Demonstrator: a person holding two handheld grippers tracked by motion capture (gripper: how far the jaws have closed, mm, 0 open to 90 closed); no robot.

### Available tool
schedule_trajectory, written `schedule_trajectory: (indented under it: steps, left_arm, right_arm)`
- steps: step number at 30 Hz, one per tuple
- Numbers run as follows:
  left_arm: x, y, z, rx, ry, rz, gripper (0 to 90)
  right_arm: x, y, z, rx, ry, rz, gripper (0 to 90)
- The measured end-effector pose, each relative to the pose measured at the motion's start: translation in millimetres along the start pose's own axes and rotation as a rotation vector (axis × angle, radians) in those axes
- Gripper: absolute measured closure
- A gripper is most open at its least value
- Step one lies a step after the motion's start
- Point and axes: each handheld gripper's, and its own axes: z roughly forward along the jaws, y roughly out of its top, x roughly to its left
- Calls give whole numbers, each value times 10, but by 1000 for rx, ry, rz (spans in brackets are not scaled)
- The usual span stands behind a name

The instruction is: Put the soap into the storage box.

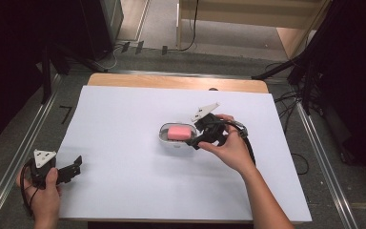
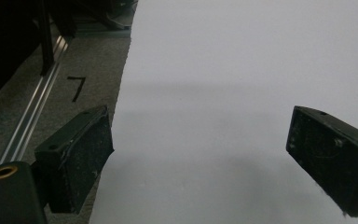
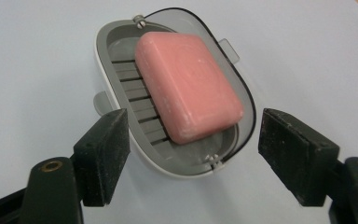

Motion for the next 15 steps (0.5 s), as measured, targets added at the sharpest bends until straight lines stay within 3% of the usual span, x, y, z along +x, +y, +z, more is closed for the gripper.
schedule_trajectory:
  steps: [15]
  left_arm:
    - [0, 0, 0, 0, 2, 2, 76]
  right_arm:
    - [-99, -294, -177, -47, -44, 115, 266]
